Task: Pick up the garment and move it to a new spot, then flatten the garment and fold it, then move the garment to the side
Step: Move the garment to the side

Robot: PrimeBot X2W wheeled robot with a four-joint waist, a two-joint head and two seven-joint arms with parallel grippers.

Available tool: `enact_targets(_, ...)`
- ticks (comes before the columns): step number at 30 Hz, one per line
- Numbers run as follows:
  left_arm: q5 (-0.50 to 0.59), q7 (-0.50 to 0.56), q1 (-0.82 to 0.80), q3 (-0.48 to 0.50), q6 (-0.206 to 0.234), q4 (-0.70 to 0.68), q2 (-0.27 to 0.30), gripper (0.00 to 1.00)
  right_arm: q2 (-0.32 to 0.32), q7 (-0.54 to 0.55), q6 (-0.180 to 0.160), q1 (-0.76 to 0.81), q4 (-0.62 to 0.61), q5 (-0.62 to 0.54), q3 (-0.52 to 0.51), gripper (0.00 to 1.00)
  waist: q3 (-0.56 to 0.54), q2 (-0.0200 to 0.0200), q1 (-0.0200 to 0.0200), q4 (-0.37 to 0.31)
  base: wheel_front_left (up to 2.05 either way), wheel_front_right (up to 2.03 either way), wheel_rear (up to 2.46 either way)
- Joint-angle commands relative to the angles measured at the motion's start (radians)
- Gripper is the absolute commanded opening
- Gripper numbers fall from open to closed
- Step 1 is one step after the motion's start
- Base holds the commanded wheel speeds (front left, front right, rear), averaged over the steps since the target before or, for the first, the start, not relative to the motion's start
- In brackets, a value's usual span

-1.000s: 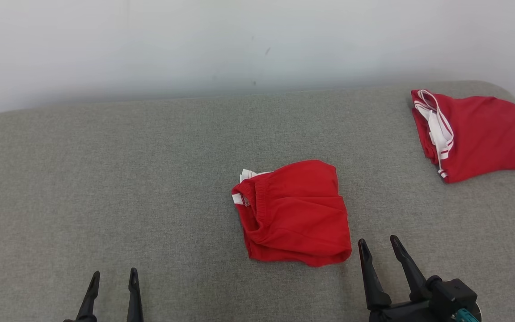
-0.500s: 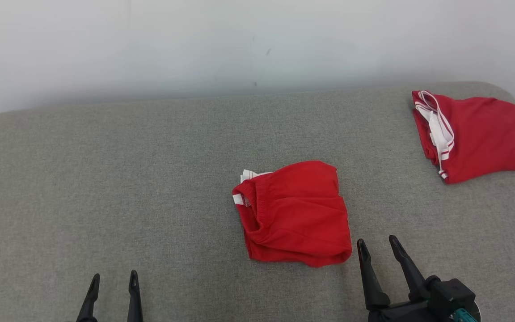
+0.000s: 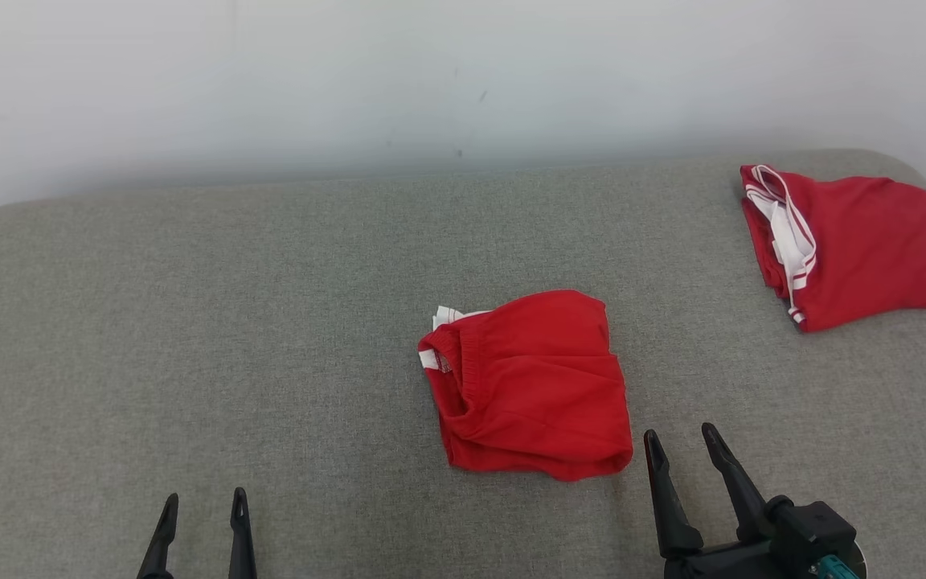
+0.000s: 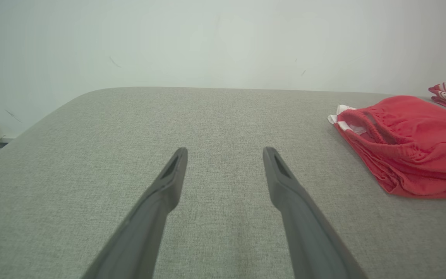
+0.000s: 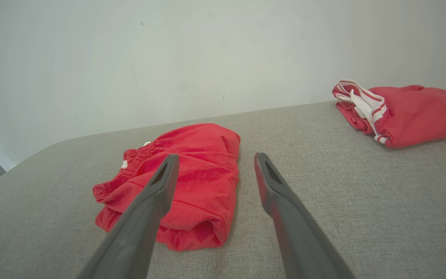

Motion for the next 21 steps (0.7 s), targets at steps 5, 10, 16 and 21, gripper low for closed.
enact_targets(5, -0.003, -0.003, 0.011, 0.001, 0.001, 0.001, -0.001, 1.00, 0.003, 0.000, 0.002, 0.006, 0.002, -0.004, -0.003, 1.00, -0.001, 0.0000, 0.0000, 0.000, 0.00, 0.00, 0.00)
enact_targets(10, -0.003, -0.003, 0.011, 0.001, 0.001, 0.001, -0.001, 1.00, 0.003, 0.000, 0.002, 0.006, 0.002, -0.007, -0.004, 1.00, 0.000, 0.0000, 0.0000, -0.001, 0.00, 0.00, 0.00)
enact_targets(16, -0.004, -0.003, 0.005, 0.001, 0.003, 0.000, -0.001, 1.00, -0.012, -0.001, 0.002, -0.019, 0.007, -0.012, 0.007, 1.00, 0.006, 0.0000, 0.0000, 0.000, 0.00, 0.00, 0.00)
enact_targets(21, -0.008, -0.003, -0.011, -0.002, 0.001, 0.002, -0.001, 1.00, -0.034, 0.000, 0.002, -0.084, 0.030, -0.006, 0.021, 1.00, 0.022, 0.0000, 0.0000, 0.007, 0.00, 0.00, 0.00)
